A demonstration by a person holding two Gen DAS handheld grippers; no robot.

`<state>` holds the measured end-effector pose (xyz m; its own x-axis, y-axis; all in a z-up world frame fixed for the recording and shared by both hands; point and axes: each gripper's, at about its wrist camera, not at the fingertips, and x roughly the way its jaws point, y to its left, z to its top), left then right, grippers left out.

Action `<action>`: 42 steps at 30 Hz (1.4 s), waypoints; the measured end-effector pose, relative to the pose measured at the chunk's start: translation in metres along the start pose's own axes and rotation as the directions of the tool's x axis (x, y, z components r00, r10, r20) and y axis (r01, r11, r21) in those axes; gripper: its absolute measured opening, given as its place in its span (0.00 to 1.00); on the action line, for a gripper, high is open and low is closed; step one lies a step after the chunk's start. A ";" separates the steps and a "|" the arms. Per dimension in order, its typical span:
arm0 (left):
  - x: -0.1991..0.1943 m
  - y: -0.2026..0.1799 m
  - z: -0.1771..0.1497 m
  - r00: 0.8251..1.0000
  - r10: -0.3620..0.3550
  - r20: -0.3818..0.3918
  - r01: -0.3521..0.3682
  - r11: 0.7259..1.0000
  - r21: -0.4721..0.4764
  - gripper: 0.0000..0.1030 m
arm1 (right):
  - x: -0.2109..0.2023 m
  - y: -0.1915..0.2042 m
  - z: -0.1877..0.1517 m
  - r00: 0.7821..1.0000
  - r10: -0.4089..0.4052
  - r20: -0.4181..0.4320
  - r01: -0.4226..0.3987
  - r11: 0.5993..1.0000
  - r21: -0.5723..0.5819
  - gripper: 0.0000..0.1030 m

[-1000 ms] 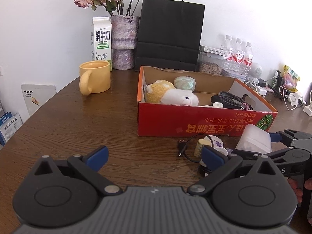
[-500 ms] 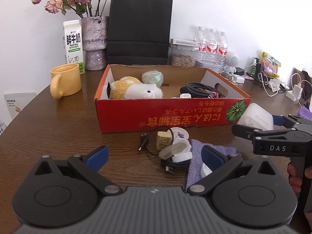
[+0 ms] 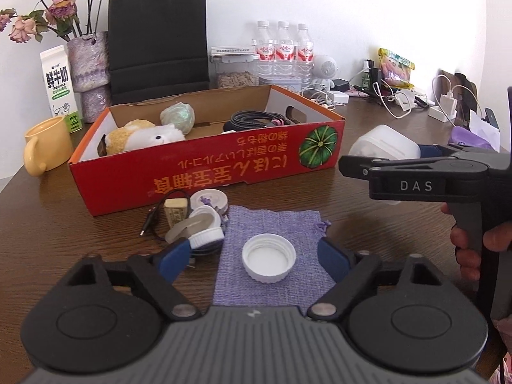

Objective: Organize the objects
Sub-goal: 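Close the left gripper on the white bottle cap while the right gripper holds the container, then lift the cap and container and carry both over the cardboard box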

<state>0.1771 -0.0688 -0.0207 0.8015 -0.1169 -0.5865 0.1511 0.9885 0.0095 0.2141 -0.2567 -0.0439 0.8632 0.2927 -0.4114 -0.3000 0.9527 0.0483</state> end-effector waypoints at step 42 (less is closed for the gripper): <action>-0.007 0.056 0.074 0.972 0.071 0.223 -0.052 0.994 -0.092 0.40 | 0.023 0.055 0.058 0.995 0.056 0.085 -0.044 0.990 -0.136 0.96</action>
<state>0.2228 -0.0199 0.0441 0.9190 -0.0649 -0.3888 0.0558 0.9978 -0.0346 0.2413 -0.1930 0.0019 0.8765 0.3512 -0.3293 -0.3899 0.9191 -0.0575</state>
